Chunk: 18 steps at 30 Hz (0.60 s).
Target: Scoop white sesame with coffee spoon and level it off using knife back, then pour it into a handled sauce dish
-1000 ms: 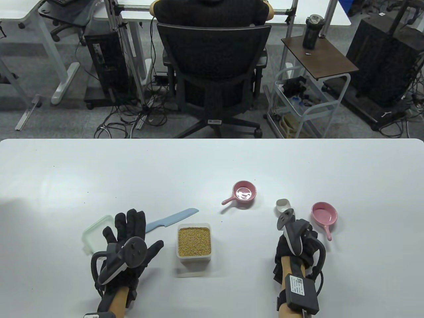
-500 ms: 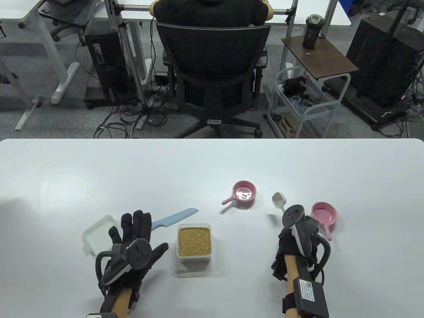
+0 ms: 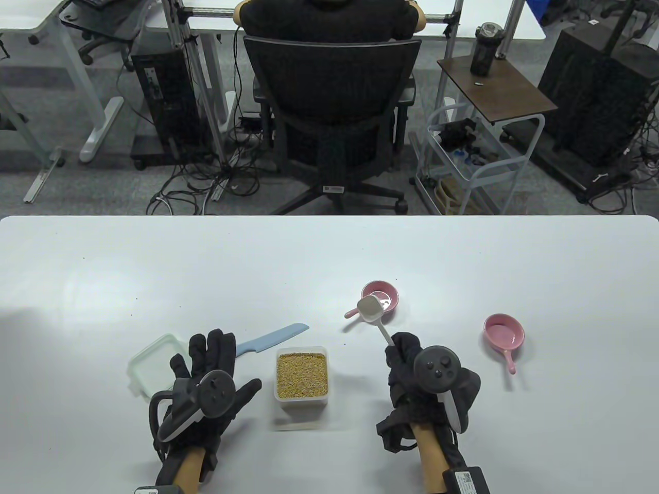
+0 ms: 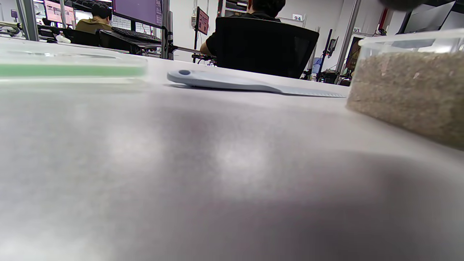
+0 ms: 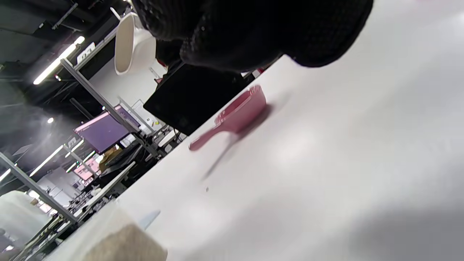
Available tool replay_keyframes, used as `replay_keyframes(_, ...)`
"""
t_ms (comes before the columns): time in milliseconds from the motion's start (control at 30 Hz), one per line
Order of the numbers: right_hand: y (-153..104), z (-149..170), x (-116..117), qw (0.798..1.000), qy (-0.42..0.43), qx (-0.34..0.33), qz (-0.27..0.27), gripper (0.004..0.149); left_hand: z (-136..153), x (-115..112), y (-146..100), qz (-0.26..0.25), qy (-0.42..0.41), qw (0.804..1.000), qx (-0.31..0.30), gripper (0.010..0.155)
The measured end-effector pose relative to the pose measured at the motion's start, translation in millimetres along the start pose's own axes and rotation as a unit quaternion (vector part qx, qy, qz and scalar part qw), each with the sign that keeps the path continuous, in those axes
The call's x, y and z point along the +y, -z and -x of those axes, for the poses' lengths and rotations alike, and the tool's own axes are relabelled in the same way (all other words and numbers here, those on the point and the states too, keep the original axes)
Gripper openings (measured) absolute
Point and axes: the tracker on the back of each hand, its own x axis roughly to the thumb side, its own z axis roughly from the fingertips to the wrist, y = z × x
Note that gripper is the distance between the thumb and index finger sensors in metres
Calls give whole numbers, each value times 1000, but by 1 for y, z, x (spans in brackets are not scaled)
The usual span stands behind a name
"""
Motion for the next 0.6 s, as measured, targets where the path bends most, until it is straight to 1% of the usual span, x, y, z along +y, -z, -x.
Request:
replay_keyframes(100, -3, -2, -3, 1000, 5, -27, 11, 38, -3, 0, 1, 1, -12, 1000, -8, 97)
replay_keyframes(167, -6, -6, -5, 999, 6, -52, 0, 40, -6, 3, 1, -1, -19, 1000, -16, 97)
replay_keyframes(233, -10, -12, -5, 997, 0, -76, 1, 41, -11, 7, 2, -6, -31, 999, -29, 97)
replay_keyframes(333, -16, -23, -4, 991, -45, -121, 23, 40, -18, 13, 8, 6, -54, 997, -56, 98)
replay_keyframes(400, -23, -34, -2, 982, -98, -155, 47, 39, -25, 16, 14, 31, -63, 995, -72, 100)
replay_keyframes(467, -28, -42, 0, 973, -131, -185, 41, 39, -29, 17, 19, 48, -81, 993, -75, 102)
replay_keyframes(500, -32, -46, 3, 968, -144, -201, 41, 38, -31, 17, 23, 65, -98, 990, -77, 103)
replay_keyframes(567, -39, -54, 9, 952, -189, -233, 59, 38, -36, 15, 30, 100, -117, 984, -85, 106)
replay_keyframes(600, -42, -59, 12, 940, -220, -251, 69, 38, -38, 14, 33, 117, -108, 983, -88, 107)
